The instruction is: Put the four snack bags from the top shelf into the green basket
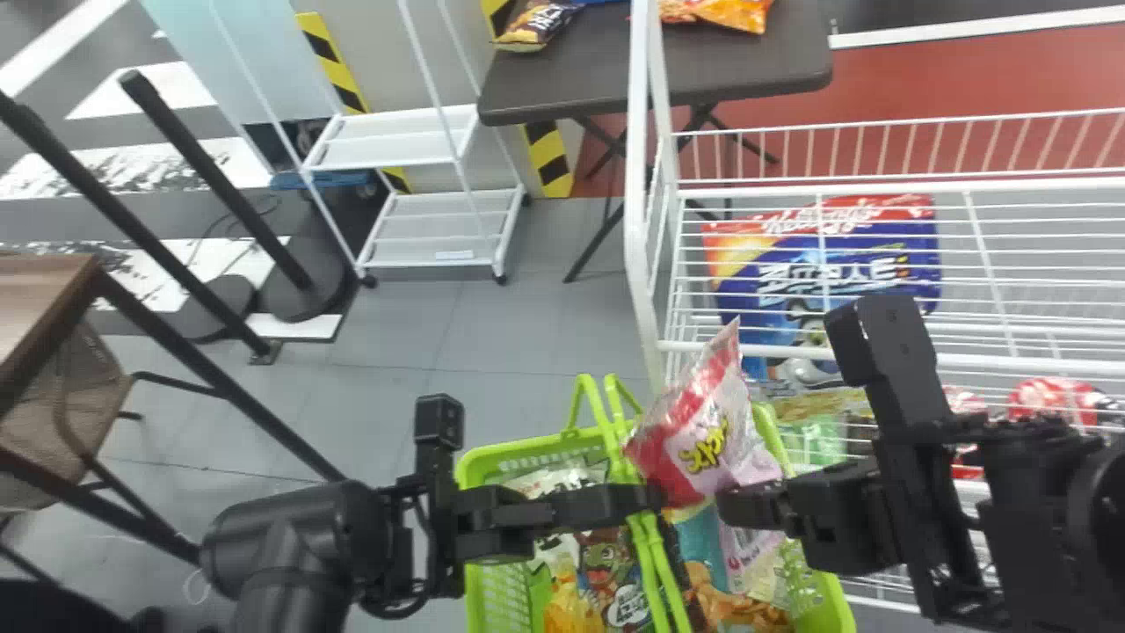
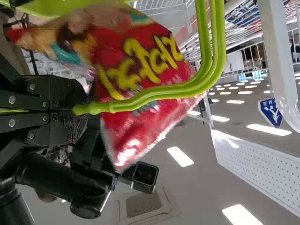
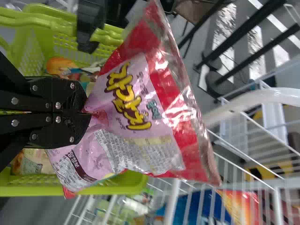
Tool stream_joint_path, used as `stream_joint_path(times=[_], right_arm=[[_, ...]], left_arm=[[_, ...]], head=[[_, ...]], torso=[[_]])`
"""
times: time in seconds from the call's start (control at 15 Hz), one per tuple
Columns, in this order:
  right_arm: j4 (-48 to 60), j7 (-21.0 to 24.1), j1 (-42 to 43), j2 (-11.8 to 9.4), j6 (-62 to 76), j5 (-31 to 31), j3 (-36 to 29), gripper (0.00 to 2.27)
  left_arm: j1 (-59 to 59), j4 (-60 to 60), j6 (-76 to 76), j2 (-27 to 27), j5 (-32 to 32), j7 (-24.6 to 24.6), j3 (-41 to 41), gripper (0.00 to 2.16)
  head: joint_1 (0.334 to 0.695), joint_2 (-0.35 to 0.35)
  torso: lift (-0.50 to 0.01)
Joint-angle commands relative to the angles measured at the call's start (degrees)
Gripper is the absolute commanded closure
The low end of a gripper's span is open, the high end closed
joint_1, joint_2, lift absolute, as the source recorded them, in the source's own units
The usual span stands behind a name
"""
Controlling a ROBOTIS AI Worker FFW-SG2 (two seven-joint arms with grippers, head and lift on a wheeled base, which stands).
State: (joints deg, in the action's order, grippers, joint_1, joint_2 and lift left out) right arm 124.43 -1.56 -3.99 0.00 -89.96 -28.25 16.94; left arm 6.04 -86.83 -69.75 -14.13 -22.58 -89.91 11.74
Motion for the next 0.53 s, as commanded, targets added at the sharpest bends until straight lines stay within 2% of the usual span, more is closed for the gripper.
stream_joint_path(times=[0.0, 0.2, 0.27, 0.33, 0.4, 0.47], right_arm=[[-4.90, 0.24, 0.83, 0.05, -0.12, -1.64, 0.90, 2.26], [-7.88, 1.12, 2.15, 0.05, -0.12, -4.89, 0.55, 2.26], [-8.06, 1.12, 2.41, 0.05, -0.12, -5.41, 0.55, 2.17], [-8.24, 1.03, 2.76, 0.05, -0.12, -6.73, 0.11, 1.95], [-8.94, 0.85, 3.20, 0.05, -0.12, -8.32, -0.25, 1.59], [-10.08, 0.59, 3.38, 0.05, -0.12, -10.42, -0.68, 0.97]], left_arm=[[-0.24, 0.09, 0.00, -0.02, 0.00, -0.66, 0.04, 2.15], [-0.59, 0.35, 0.00, -0.11, 0.00, -0.66, -0.05, 2.15], [-0.67, 0.35, 0.00, -0.11, 0.00, -0.66, -0.13, 2.15], [-0.76, 0.44, 0.00, -0.11, 0.00, -0.66, -0.22, 2.15], [-0.76, 0.53, 0.00, -0.19, 0.00, -0.66, -0.31, 2.15], [-0.85, 0.53, -0.18, -0.19, -0.18, -0.66, -0.31, 2.15]], head=[[0.695, 0.333], [0.695, 0.350], [0.695, 0.350], [0.695, 0.350], [0.695, 0.350], [0.695, 0.350]], torso=[[0.000], [0.000], [0.000], [0.000], [0.000], [0.000]])
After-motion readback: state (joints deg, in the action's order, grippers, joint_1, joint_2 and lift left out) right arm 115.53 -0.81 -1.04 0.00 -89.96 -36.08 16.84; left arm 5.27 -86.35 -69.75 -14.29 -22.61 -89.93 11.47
